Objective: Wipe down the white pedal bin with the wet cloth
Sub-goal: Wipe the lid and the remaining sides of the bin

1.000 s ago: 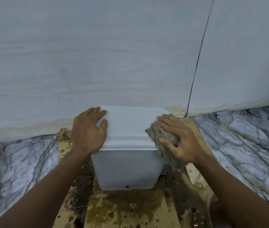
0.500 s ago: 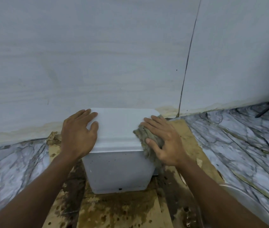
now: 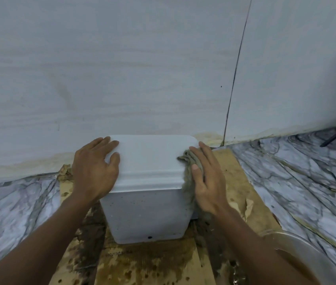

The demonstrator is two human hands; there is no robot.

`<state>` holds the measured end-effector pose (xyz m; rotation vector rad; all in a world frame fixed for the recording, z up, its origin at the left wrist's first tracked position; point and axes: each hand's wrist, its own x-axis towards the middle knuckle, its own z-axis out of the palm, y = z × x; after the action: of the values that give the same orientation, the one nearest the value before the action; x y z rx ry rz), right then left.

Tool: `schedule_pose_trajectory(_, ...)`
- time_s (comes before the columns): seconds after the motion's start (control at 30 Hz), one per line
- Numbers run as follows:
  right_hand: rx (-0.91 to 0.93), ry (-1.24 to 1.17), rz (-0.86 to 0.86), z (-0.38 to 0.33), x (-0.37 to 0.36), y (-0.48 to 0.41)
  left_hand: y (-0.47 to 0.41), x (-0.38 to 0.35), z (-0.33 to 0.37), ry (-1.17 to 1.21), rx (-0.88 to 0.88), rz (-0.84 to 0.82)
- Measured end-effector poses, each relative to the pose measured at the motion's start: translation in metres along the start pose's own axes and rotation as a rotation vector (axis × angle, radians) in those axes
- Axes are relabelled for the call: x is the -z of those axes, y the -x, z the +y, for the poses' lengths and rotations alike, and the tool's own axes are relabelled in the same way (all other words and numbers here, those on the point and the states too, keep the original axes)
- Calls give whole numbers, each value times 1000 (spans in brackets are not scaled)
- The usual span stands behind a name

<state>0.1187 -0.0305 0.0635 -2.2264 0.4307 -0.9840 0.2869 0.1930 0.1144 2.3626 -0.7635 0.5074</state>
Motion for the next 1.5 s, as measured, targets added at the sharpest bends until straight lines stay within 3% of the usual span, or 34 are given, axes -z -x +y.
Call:
schedule_pose_trajectory(0.13, -201, 335, 24, -51, -27, 13, 2, 0, -2, -9, -18, 11)
schedule_pose_trajectory(0.3, -273, 361, 160, -85, -57, 22, 3, 0, -3, -24, -36, 24)
schedule_pose_trajectory(0.43, -328, 397, 105, -88, -58, 8, 1, -2, -1, -45, -37, 19)
schedule_pose_trajectory(0.53, -516, 313, 11, -88, -44, -18, 0, -2, 2, -41, -27, 15)
schedule_pose_trajectory(0.67, -675, 217, 15, -94, -35, -38, 1, -1, 1, -29, -14, 17)
schedule_pose_trajectory(0.9, -457, 209, 17, -127, -67, 13, 4, -1, 0, -25, -6, 18)
schedule_pose_trajectory(1.27, -715, 81, 25, -97, -24, -49, 2, -2, 4, -24, 11, 14)
schedule_pose_trajectory(1.4, -567, 197, -48, -125, -51, -13, 6, -1, 5, -30, 9, 29)
schedule_pose_trajectory(1.5, -429, 154, -86, -155, -77, 10, 7, 0, 3, -27, -3, 29)
